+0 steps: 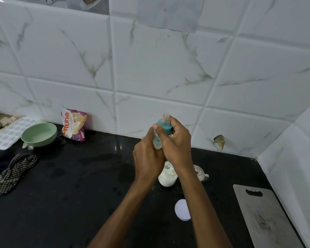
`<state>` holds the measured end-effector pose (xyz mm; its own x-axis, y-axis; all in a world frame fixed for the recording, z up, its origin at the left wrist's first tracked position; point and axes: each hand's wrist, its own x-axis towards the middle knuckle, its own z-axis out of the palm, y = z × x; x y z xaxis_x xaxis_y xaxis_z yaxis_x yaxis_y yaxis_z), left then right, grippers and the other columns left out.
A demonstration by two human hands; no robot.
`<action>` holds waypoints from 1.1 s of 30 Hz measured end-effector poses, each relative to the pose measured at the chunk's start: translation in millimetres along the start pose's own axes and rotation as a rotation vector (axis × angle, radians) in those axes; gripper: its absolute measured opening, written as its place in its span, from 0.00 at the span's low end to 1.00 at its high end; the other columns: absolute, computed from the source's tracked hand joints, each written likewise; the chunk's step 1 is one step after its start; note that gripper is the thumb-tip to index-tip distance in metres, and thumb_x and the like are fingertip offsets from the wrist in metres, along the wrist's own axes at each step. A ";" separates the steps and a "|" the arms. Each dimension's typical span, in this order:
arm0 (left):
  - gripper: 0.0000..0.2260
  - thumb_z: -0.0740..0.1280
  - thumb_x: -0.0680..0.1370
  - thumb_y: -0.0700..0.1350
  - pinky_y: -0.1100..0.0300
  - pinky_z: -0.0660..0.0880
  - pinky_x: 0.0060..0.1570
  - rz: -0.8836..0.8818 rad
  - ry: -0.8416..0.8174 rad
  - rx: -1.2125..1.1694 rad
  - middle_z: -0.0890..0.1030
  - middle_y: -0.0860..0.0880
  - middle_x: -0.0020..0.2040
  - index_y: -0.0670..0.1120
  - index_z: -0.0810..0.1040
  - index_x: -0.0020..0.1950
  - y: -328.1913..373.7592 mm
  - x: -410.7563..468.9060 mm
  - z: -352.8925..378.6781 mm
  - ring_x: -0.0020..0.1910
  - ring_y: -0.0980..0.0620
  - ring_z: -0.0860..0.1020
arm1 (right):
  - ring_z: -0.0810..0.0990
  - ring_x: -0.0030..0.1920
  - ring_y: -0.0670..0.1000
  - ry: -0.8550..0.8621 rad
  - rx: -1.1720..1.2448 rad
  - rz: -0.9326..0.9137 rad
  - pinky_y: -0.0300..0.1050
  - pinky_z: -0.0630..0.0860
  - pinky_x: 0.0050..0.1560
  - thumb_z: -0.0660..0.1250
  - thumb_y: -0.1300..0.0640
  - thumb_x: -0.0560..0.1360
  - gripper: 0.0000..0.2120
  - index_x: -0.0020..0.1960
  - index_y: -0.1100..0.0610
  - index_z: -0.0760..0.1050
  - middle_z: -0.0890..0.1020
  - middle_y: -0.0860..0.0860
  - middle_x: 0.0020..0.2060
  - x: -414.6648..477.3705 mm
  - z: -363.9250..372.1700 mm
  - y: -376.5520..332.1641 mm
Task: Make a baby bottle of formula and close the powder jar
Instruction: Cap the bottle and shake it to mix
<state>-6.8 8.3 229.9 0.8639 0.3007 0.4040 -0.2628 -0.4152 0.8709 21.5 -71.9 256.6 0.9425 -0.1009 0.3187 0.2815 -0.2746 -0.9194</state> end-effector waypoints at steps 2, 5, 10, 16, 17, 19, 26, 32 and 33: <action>0.10 0.68 0.82 0.42 0.56 0.77 0.37 -0.003 -0.004 -0.003 0.82 0.56 0.36 0.49 0.81 0.63 -1.1 0.2 1.1 0.36 0.56 0.82 | 0.83 0.54 0.46 0.001 -0.007 -0.003 0.45 0.81 0.57 0.72 0.50 0.78 0.09 0.58 0.49 0.79 0.84 0.47 0.52 -0.4 -0.4 -0.7; 0.13 0.68 0.81 0.41 0.57 0.77 0.37 0.005 -0.012 0.036 0.82 0.56 0.36 0.48 0.81 0.65 0.2 1.4 0.7 0.36 0.54 0.82 | 0.83 0.52 0.41 -0.002 0.006 0.001 0.37 0.80 0.54 0.72 0.51 0.78 0.09 0.57 0.49 0.79 0.84 0.43 0.49 -0.8 -1.6 -1.5; 0.15 0.69 0.80 0.40 0.54 0.80 0.40 0.004 -0.032 0.065 0.86 0.51 0.42 0.46 0.80 0.67 1.7 4.2 1.4 0.40 0.51 0.84 | 0.81 0.51 0.36 -0.023 0.004 0.008 0.29 0.77 0.49 0.72 0.50 0.79 0.10 0.58 0.49 0.79 0.83 0.40 0.48 0.9 -6.9 -1.2; 0.16 0.70 0.79 0.39 0.50 0.81 0.41 0.010 -0.038 0.075 0.86 0.50 0.42 0.47 0.81 0.66 3.4 6.9 3.8 0.40 0.50 0.84 | 0.82 0.52 0.39 -0.011 -0.027 0.003 0.29 0.78 0.49 0.72 0.48 0.79 0.14 0.62 0.52 0.79 0.84 0.44 0.51 3.8 -10.2 -0.8; 0.16 0.70 0.79 0.39 0.49 0.81 0.41 0.008 -0.038 0.076 0.86 0.49 0.42 0.47 0.80 0.67 3.2 7.5 4.5 0.40 0.49 0.84 | 0.82 0.53 0.39 -0.009 -0.031 0.006 0.29 0.78 0.50 0.72 0.48 0.79 0.15 0.63 0.53 0.79 0.84 0.44 0.52 4.3 -10.5 -0.8; 0.16 0.70 0.79 0.39 0.48 0.82 0.42 0.015 -0.039 0.074 0.87 0.49 0.43 0.47 0.80 0.67 2.4 9.1 5.8 0.41 0.49 0.84 | 0.82 0.54 0.41 -0.005 -0.039 0.015 0.30 0.79 0.52 0.72 0.48 0.79 0.18 0.65 0.54 0.79 0.84 0.45 0.53 5.0 -11.6 -1.2; 0.17 0.71 0.77 0.40 0.55 0.81 0.40 0.022 -0.070 0.051 0.86 0.53 0.42 0.49 0.82 0.66 3.4 11.2 6.3 0.40 0.54 0.84 | 0.81 0.53 0.35 -0.017 -0.024 0.017 0.30 0.78 0.51 0.72 0.48 0.78 0.16 0.64 0.51 0.78 0.83 0.41 0.52 5.1 -17.5 -1.1; 0.11 0.73 0.75 0.43 0.61 0.77 0.39 -0.009 -0.110 0.028 0.85 0.56 0.39 0.53 0.83 0.56 4.6 15.5 0.6 0.40 0.60 0.82 | 0.78 0.66 0.45 -0.169 -0.040 0.140 0.47 0.79 0.65 0.71 0.31 0.70 0.42 0.78 0.45 0.63 0.75 0.43 0.70 3.5 -30.4 4.5; 0.10 0.73 0.75 0.43 0.60 0.78 0.40 0.004 -0.113 0.019 0.85 0.56 0.39 0.54 0.83 0.55 4.6 16.1 -0.8 0.40 0.59 0.82 | 0.79 0.66 0.46 -0.207 -0.029 0.167 0.49 0.79 0.66 0.70 0.27 0.67 0.45 0.78 0.44 0.62 0.75 0.43 0.71 2.3 -33.0 6.4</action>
<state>5.6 11.9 240.6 0.9060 0.2004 0.3728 -0.2596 -0.4325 0.8635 19.5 -105.5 259.0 0.9931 0.0501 0.1059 0.1161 -0.2985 -0.9473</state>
